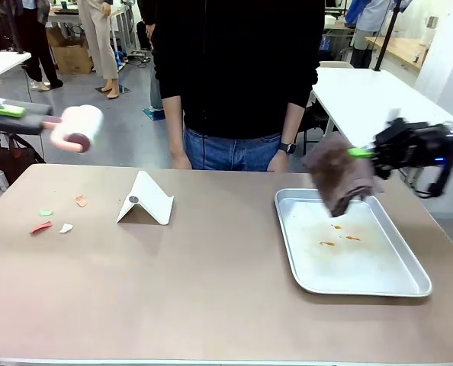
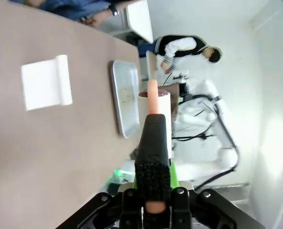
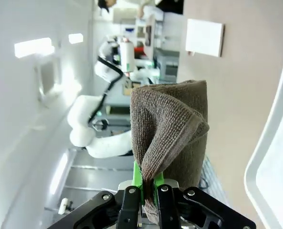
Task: Clean the surface of the table.
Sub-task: Hold the Lint Roller with your left hand and the towel with your right hand.
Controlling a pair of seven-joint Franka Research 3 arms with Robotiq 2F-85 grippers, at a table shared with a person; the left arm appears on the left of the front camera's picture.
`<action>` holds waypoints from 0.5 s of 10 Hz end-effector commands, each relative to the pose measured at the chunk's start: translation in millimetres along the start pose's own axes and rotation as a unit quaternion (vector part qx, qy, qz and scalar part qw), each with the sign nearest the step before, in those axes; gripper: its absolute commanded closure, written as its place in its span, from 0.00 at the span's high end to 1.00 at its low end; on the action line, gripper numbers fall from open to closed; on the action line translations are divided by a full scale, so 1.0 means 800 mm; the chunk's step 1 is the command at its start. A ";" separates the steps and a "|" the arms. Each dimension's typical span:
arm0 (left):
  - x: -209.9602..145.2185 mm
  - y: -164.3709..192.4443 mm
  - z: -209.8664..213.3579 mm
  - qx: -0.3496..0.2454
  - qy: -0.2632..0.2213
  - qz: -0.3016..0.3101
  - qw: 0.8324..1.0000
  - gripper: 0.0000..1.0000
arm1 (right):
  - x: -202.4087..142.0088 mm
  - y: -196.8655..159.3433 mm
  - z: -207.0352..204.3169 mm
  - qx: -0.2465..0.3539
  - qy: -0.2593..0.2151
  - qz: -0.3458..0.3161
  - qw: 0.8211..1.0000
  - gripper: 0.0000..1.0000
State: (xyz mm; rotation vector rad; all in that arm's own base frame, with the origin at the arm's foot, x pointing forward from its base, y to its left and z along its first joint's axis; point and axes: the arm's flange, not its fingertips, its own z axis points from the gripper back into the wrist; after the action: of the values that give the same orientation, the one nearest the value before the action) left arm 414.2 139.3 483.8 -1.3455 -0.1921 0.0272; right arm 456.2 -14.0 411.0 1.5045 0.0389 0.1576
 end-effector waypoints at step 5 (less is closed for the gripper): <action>-0.010 0.072 0.139 -0.086 0.083 0.021 0.993 0.00 | -0.086 0.020 0.160 0.034 -0.132 -0.062 0.989 0.00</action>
State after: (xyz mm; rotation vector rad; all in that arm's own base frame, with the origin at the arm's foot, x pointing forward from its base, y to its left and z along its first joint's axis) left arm 390.0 241.1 454.5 -1.5058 -0.0492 0.0379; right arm 411.7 -151.2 425.8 1.5577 -0.0711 -0.1143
